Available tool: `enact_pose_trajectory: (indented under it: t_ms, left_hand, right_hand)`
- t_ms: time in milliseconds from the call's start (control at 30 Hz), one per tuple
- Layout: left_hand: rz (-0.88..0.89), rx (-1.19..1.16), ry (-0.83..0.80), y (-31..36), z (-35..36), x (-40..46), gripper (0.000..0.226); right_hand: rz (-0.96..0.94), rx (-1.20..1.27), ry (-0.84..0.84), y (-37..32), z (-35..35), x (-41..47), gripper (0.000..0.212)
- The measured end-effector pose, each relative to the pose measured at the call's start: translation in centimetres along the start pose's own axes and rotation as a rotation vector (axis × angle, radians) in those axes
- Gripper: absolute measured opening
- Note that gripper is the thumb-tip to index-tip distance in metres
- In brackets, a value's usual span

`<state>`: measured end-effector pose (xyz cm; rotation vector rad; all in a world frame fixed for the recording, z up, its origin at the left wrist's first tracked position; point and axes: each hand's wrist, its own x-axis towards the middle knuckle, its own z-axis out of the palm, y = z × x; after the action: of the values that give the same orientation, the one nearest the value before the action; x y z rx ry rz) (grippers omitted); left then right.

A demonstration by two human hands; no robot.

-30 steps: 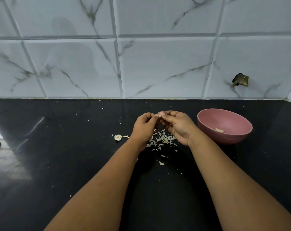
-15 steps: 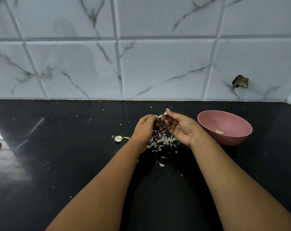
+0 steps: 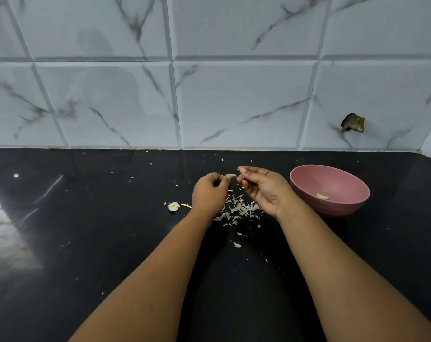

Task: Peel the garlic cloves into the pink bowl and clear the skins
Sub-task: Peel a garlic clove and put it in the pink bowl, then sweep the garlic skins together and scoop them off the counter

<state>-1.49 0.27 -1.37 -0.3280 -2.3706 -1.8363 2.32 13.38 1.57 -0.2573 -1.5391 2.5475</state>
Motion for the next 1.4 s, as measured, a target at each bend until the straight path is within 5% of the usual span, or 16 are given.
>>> enact_pose_trajectory:
  t_ms: [400,700,833,900,1000,1167,1300,1400]
  left_hand:
    - [0.004,0.044,-0.039,-0.4,0.0,0.0,0.015]
    - [0.036,0.055,-0.043,-0.4,-0.4,-0.1,0.009]
    - [0.021,0.064,-0.070,-0.3,-0.5,-0.2,0.017]
    - [0.031,0.086,-0.093,-0.2,-0.6,-0.2,0.017]
    - [0.042,0.130,-0.141,-0.1,-0.9,-0.2,0.023]
    - [-0.004,0.134,-0.027,-0.2,-1.7,0.2,0.032]
    - [-0.037,0.056,0.161,-0.5,-2.4,1.0,0.007]
    - [-0.090,-0.033,0.290,-0.9,-3.0,1.5,0.021]
  right_hand:
    - [-0.262,-0.458,0.105,1.1,-0.1,0.4,0.017]
    - [-0.753,-1.153,0.171,-0.7,-0.3,-0.5,0.020]
    - [-0.951,-1.250,0.379,-4.3,-2.2,-1.8,0.024]
    - [-0.932,-1.269,0.512,-5.7,-3.8,-2.3,0.021]
    - [-0.642,-1.345,0.641,-6.7,-5.9,-2.3,0.018]
    - [-0.228,-1.481,0.652,-6.8,-6.5,-1.9,0.023]
    - [-0.497,-1.363,0.667,-6.8,-6.1,-1.8,0.035]
    - [-0.770,-1.325,0.594,-6.4,-4.9,-1.8,0.028]
